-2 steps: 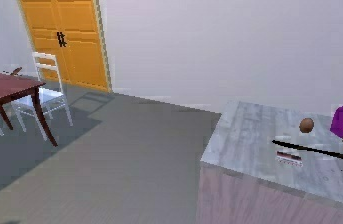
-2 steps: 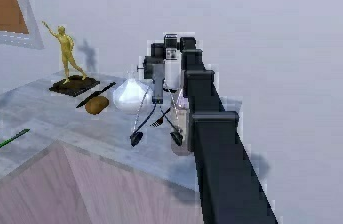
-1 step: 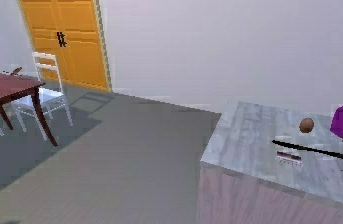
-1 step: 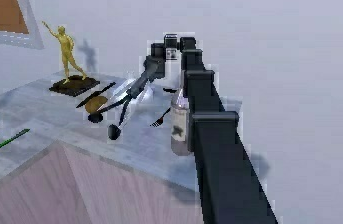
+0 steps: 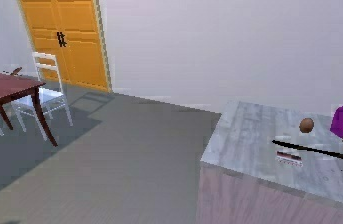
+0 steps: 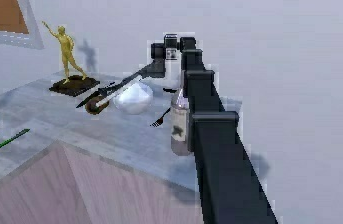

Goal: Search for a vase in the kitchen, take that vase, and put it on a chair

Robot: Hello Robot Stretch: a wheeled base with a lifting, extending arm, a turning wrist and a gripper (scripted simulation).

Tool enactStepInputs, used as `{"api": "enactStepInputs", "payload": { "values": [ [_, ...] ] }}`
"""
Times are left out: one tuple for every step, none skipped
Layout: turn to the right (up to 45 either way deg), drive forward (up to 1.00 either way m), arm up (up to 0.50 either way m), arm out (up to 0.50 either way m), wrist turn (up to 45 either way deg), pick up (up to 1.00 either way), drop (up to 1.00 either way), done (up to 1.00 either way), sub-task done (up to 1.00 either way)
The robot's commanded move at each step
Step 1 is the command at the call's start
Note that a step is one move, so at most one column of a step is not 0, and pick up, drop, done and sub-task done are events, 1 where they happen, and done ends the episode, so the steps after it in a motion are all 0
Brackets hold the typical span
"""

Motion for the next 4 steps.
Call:
{"api": "enactStepInputs", "payload": {
  "values": [
    [0.0,0.00,0.00,0.00,45.0,0.00,0.00,0.00,0.00],
    [0.0,0.00,-0.10,0.00,0.0,0.00,0.00,0.00,0.00],
    [0.0,0.00,0.00,0.00,0.0,1.00,0.00,0.00,0.00],
    [0.0,0.00,0.10,0.00,0.0,0.00,0.00,0.00,0.00]
  ]
}}
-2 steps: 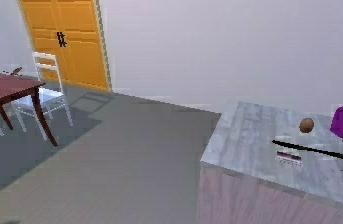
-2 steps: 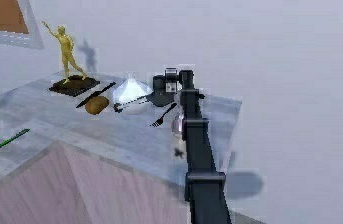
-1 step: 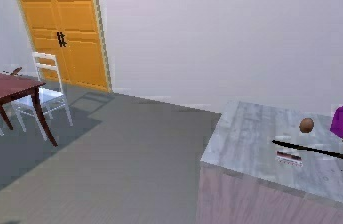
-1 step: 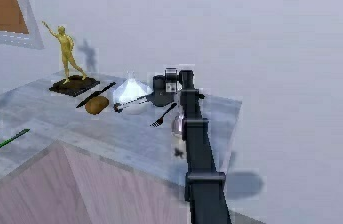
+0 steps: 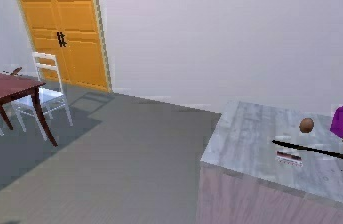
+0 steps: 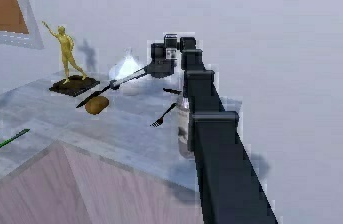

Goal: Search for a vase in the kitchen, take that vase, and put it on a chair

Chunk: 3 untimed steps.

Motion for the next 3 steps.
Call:
{"api": "enactStepInputs", "payload": {
  "values": [
    [0.0,0.00,0.00,0.00,-45.0,0.00,0.00,0.00,0.00],
    [0.0,0.00,0.00,0.00,-39.0,0.00,0.00,0.00,0.00],
    [0.0,0.00,0.00,-0.48,0.0,0.00,0.00,0.00,0.00]
  ]
}}
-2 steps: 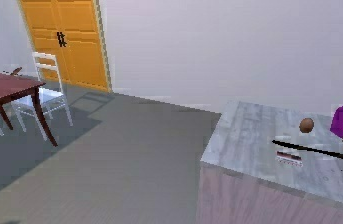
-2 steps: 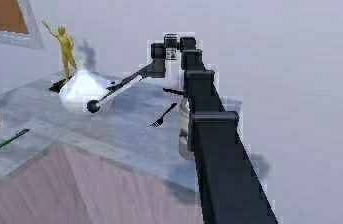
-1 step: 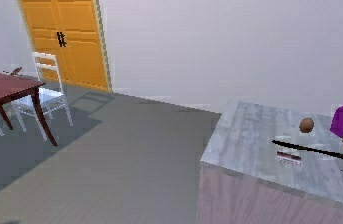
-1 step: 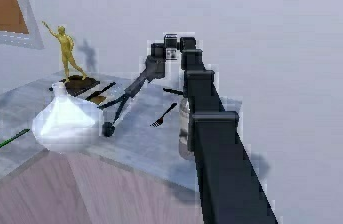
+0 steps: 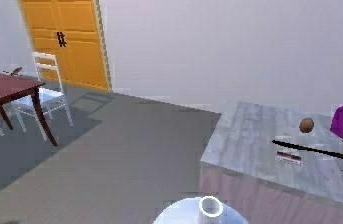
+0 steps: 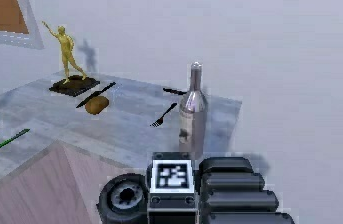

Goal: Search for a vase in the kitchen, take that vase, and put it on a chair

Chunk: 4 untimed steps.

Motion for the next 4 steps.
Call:
{"api": "enactStepInputs", "payload": {
  "values": [
    [-45.0,0.00,0.00,0.00,0.0,0.00,0.00,0.00,0.00],
    [-45.0,0.00,0.00,0.00,0.0,0.00,0.00,0.00,0.00],
    [-30.0,0.00,0.00,0.00,0.0,0.00,0.00,0.00,0.00],
    [0.0,0.10,0.00,0.00,0.0,0.00,0.00,0.00,0.00]
  ]
}}
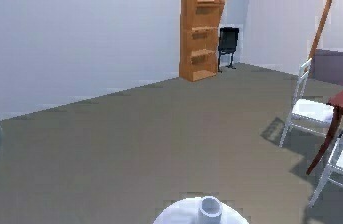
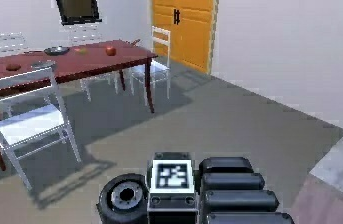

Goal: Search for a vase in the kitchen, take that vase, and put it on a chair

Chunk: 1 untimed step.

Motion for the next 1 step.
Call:
{"api": "enactStepInputs", "payload": {
  "values": [
    [21.0,0.00,0.00,0.00,0.0,0.00,0.00,0.00,0.00]
  ]
}}
